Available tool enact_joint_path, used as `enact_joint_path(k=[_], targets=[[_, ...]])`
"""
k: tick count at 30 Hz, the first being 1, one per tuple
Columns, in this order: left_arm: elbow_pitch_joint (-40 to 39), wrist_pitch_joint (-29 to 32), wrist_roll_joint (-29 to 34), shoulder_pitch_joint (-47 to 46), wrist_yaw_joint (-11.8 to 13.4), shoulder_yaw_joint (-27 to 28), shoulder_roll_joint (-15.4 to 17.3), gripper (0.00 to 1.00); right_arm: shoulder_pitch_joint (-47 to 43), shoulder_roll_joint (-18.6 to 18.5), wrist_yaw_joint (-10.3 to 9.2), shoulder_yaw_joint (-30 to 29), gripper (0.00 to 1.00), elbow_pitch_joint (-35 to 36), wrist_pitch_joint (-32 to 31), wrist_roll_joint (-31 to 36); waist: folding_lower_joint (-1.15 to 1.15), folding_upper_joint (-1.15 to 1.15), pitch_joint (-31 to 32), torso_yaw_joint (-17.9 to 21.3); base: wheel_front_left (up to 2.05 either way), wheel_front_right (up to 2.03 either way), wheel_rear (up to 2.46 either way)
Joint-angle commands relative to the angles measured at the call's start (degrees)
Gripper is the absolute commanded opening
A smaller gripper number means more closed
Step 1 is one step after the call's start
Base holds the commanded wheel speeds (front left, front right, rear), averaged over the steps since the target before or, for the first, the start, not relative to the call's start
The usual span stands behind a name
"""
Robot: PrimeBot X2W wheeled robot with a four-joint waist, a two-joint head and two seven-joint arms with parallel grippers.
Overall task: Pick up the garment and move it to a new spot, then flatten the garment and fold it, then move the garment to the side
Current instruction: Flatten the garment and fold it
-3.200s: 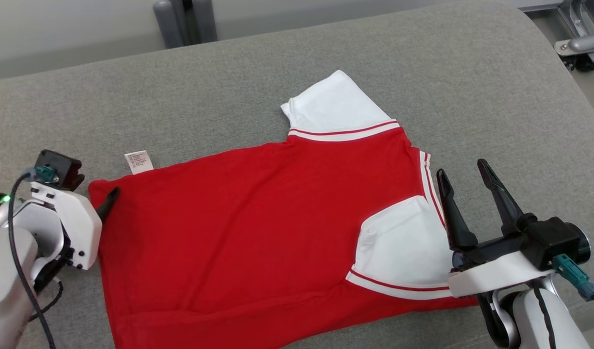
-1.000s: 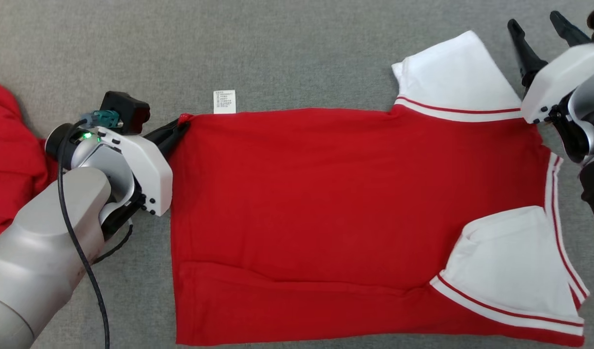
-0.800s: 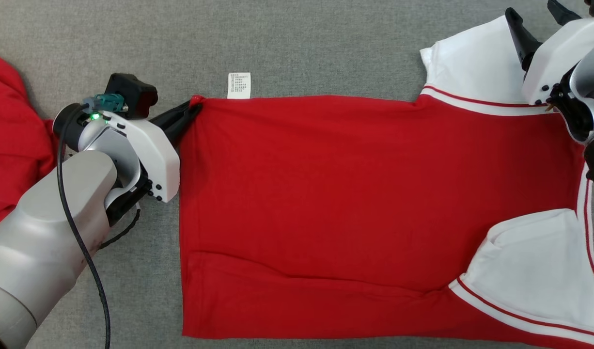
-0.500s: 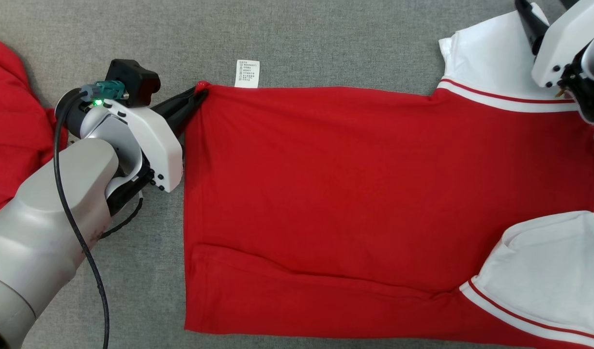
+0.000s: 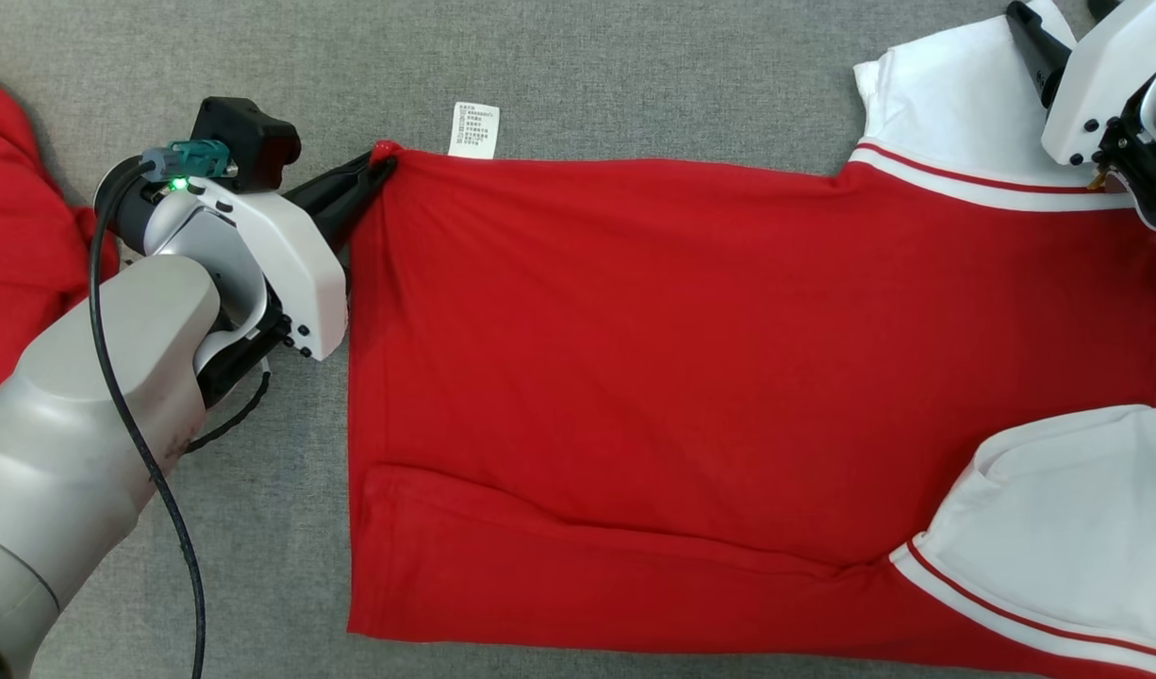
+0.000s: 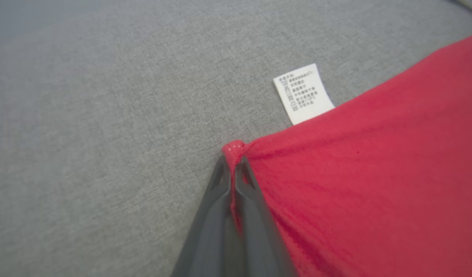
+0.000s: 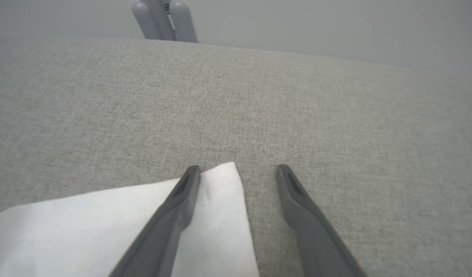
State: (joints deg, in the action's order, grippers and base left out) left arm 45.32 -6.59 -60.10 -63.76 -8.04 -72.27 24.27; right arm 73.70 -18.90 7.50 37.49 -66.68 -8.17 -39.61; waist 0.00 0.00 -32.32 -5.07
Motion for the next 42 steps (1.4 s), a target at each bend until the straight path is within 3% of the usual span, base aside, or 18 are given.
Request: enact_joint_path(k=[1,2,15,29,42], targets=[[2.35,2.90,0.07,2.19,1.05,-1.70,0.95,0.00,-0.93,-0.10,-0.02,2.35,0.38,0.00,-2.39,-2.81,0.00,0.00,-0.18,0.34,0.00,0.00,0.00],[2.31,3.27,0.08,2.20,1.05,-1.77,0.95,0.00,-1.09,-0.62,-0.04,4.47,0.00,0.97,-2.21,-4.87,0.00,0.00,-0.25,0.54,0.00,0.00,0.00],[2.53,1.06,-0.32,3.19,0.75,-1.51,0.06,0.00,-2.59,-2.21,-0.03,10.40,0.00,4.52,4.67,-9.19,0.00,0.00,2.67,1.36,0.00,0.00,0.00],[3.00,-2.71,-0.06,5.86,0.61,-1.03,-0.60,0.00,-8.37,-5.28,-0.03,18.65,0.00,9.92,14.52,-15.41,0.00,0.00,10.54,3.43,0.00,0.00,0.00],[2.68,-3.12,-0.10,12.45,0.61,-1.01,0.60,0.00,-15.61,-7.35,-0.02,26.62,0.00,14.49,14.22,-20.83,0.00,0.00,19.80,4.47,0.00,0.00,0.00]])
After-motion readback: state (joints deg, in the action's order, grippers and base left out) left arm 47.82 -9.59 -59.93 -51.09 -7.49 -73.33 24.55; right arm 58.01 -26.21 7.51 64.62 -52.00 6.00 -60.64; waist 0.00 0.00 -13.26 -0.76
